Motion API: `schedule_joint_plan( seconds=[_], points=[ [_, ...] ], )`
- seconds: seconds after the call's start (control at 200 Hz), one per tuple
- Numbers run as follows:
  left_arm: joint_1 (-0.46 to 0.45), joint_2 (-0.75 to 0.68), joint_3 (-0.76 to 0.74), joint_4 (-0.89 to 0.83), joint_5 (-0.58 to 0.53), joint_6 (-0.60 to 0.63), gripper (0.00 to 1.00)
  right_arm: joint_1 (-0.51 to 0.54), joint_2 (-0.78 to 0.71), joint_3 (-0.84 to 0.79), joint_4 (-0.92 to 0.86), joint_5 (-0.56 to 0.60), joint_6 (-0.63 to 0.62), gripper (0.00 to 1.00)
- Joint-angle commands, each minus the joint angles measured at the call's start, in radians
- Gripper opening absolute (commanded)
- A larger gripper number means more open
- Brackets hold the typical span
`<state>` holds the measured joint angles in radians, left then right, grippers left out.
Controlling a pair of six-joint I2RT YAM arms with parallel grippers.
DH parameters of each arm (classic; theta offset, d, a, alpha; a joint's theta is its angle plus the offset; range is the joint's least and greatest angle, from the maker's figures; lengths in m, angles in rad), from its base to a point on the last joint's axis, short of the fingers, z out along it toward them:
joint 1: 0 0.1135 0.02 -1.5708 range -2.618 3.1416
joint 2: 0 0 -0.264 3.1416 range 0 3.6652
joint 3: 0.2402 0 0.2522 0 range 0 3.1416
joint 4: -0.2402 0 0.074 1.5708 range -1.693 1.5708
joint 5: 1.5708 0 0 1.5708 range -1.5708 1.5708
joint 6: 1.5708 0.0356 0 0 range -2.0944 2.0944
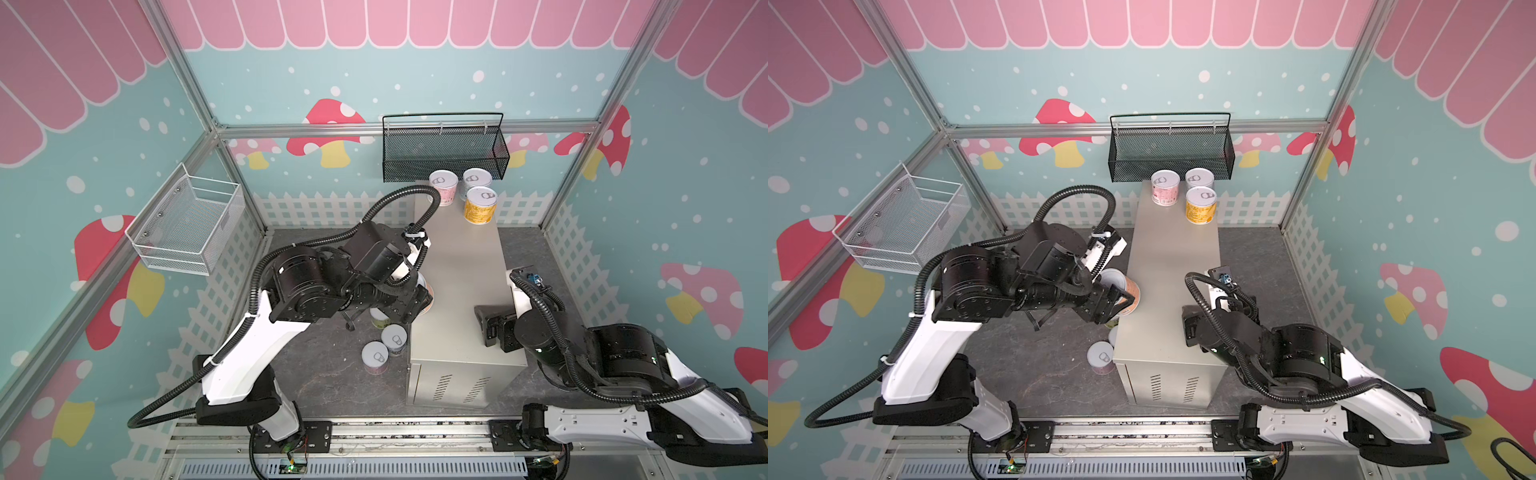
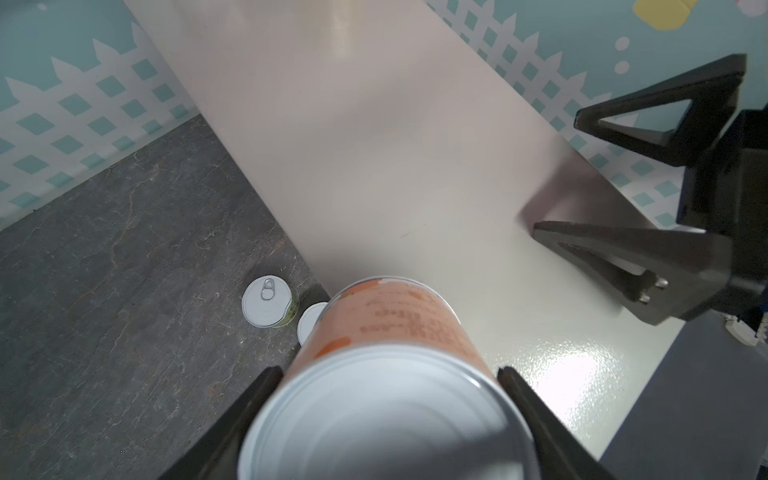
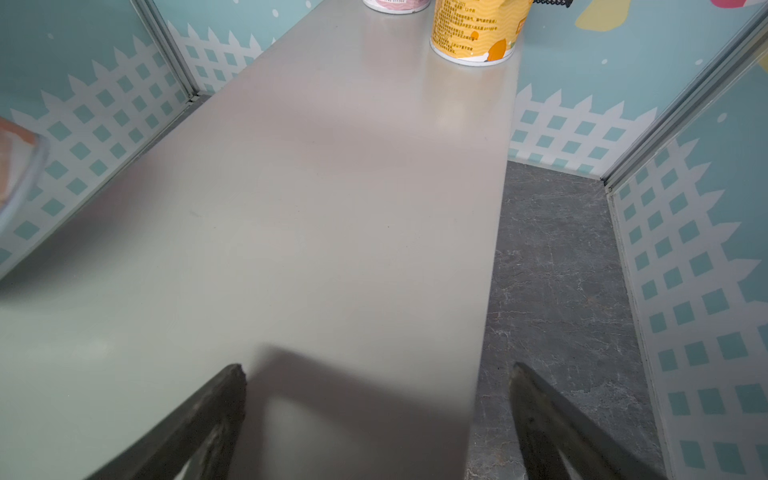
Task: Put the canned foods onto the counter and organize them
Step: 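Lift the orange can with the left gripper toward the right gripper above the cabinet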
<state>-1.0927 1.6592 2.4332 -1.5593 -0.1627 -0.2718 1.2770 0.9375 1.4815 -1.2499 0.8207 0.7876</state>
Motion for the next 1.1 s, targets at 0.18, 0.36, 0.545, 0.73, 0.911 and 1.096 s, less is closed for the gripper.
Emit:
schedule_joint_plan(
  seconds=[0.18,0.36,0.545,0.73,0.911,1.096],
  points=[
    [-0.019,0.120,0.126,-0.041,-0.089,0.031,0.61,-0.002,-0.040,-0.049,0.042,-0.062,-0.035,0.99],
    [-0.019,0.189,0.171,-0.033,-0.104,0.043,0.71,-0.003,-0.038,-0.053,0.052,-0.067,-0.044,0.99],
    [-0.019,0.234,0.198,-0.010,-0.106,0.061,0.77,-0.002,-0.053,-0.064,0.068,-0.078,-0.045,1.00],
    [-0.019,0.238,0.205,0.026,-0.103,0.075,0.81,-0.002,-0.060,-0.066,0.068,-0.080,-0.044,0.99],
    [-0.018,0.180,0.151,0.076,-0.071,0.087,0.88,-0.002,-0.050,-0.058,0.069,-0.077,-0.049,1.00],
    [-0.017,0.033,-0.043,0.205,-0.041,0.106,0.94,-0.002,-0.023,-0.048,0.077,-0.067,-0.055,1.00]
  ],
)
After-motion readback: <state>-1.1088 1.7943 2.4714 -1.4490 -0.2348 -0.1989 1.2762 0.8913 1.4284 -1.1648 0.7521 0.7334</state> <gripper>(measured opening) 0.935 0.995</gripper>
